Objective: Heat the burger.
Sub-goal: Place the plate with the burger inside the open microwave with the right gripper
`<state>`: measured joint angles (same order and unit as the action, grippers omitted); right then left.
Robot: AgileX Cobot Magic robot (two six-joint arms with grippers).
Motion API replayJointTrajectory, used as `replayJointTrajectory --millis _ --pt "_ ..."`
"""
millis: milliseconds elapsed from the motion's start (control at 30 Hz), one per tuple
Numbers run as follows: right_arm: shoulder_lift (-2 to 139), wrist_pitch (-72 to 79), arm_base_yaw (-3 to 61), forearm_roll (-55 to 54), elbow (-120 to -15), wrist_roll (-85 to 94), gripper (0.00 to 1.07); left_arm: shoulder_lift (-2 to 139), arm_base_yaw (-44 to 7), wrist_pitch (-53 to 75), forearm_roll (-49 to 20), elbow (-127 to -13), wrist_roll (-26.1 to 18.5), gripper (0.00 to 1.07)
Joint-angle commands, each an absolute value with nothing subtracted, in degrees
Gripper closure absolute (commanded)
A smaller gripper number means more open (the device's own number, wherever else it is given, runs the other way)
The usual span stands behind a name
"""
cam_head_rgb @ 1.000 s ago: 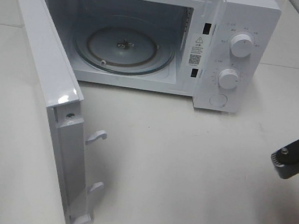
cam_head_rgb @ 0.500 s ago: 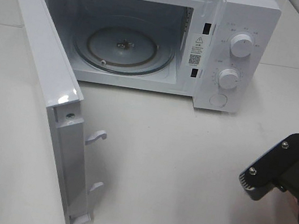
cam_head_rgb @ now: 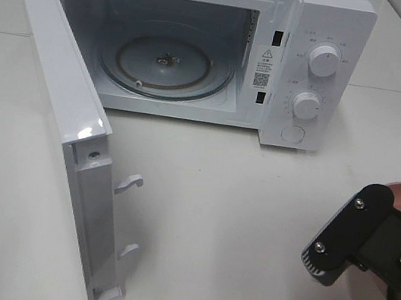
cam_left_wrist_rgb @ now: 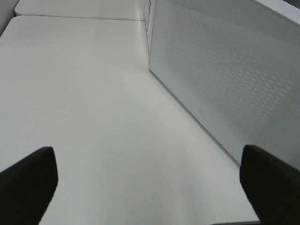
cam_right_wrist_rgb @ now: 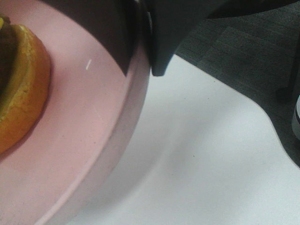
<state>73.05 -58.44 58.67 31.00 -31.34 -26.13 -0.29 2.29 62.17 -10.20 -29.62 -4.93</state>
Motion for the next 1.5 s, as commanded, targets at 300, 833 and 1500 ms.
replayJointTrajectory --millis 300,833,1500 --pt "72.48 -57.01 58.84 39.42 -31.17 -14.90 1.04 -1.26 2.01 61.31 -10.66 -29.56 -4.64 0.09" --pt "72.48 -53.06 58.84 44.86 -31.17 -8.02 1.04 -1.26 2.01 61.31 -10.66 -29.56 -4.64 0.09" --pt "72.48 -38.22 58.84 45.44 -31.17 15.87 1.07 -1.26 2.01 61.31 -10.66 -29.56 -4.64 0.09"
